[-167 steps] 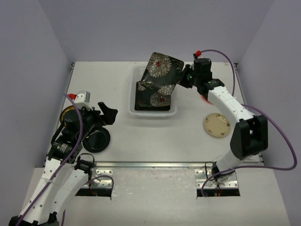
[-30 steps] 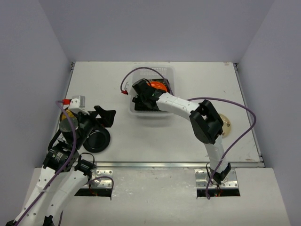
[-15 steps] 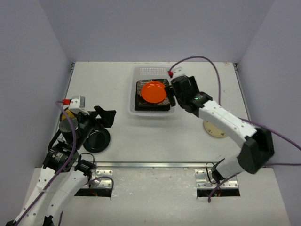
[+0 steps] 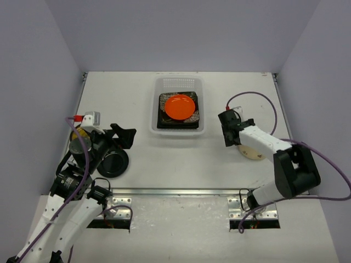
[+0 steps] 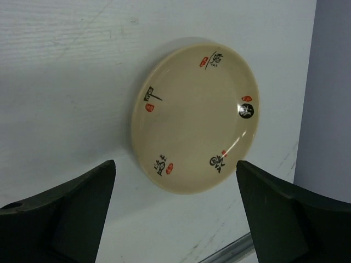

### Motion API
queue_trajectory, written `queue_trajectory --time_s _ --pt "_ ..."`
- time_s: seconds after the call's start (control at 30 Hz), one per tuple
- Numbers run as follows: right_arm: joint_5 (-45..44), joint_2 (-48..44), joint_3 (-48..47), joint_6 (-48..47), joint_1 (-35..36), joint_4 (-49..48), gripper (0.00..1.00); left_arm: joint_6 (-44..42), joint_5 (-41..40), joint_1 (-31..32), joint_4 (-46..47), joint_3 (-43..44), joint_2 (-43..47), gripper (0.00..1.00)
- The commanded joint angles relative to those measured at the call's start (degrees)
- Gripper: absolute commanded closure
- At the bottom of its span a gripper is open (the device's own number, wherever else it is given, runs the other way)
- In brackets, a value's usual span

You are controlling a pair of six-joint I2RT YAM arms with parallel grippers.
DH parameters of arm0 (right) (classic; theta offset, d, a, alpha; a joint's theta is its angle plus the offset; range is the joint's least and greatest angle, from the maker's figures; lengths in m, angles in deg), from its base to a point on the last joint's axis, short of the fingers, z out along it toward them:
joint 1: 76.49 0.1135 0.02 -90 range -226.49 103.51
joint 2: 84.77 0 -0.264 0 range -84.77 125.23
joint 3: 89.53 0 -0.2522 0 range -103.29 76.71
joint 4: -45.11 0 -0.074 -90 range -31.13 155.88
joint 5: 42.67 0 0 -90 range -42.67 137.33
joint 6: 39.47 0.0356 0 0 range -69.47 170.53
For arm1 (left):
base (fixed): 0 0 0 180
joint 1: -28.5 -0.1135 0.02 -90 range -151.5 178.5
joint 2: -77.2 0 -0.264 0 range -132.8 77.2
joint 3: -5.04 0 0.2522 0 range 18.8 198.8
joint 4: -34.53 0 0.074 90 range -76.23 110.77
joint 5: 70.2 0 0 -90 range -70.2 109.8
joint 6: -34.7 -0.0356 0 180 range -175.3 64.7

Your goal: Place the plates into the plastic bin on the countertop

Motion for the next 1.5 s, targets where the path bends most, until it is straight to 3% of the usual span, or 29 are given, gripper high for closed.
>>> queue_trajectory --time_s 0.0,0.1,0.2,0.43,0.77,0.87,0.97,1.13,1.3,1.47 --pt "-4.3 10.3 -4.9 4.0 -1.3 -3.1 0.13 0.1 0.5 0.9 1.9 0.0 0.6 0.00" --pt "-3.5 16.4 -6.6 4.7 -2.4 -3.3 0.28 -0.1 0.9 1.2 1.7 0.2 0.2 0.00" --pt "-2.8 19.6 -6.7 5.6 -2.4 -4.5 0.36 -0.1 0.8 1.5 1.7 0.1 0.6 0.00" --pt "-0.8 22.5 -5.6 5.9 -3.1 -6.2 0.63 0.0 0.7 1.7 1.8 0.1 1.0 0.00" --pt "5.3 18.2 -4.2 2.0 -3.4 -9.5 1.00 0.0 0.8 1.8 1.8 0.1 0.9 0.00" --pt "6.4 14.0 -4.8 -0.4 -2.7 -8.9 1.00 0.0 0.8 1.8 1.8 0.1 0.9 0.00" --pt "-0.3 7.9 -6.6 -6.8 1.6 -8.5 1.00 0.0 0.8 1.8 1.9 0.1 0.6 0.00" --pt "-5.6 2.8 -10.5 -27.2 12.9 -15.5 1.00 0.1 0.5 1.8 1.8 0.1 0.3 0.00" --pt "5.8 2.1 -14.6 -40.0 19.9 -22.4 1.00 0.3 -0.7 1.8 1.6 0.1 1.1 0.00" --pt "19.0 9.3 -22.2 -48.5 22.8 -25.0 1.00 0.9 -2.9 1.8 1.4 0.2 2.6 0.00"
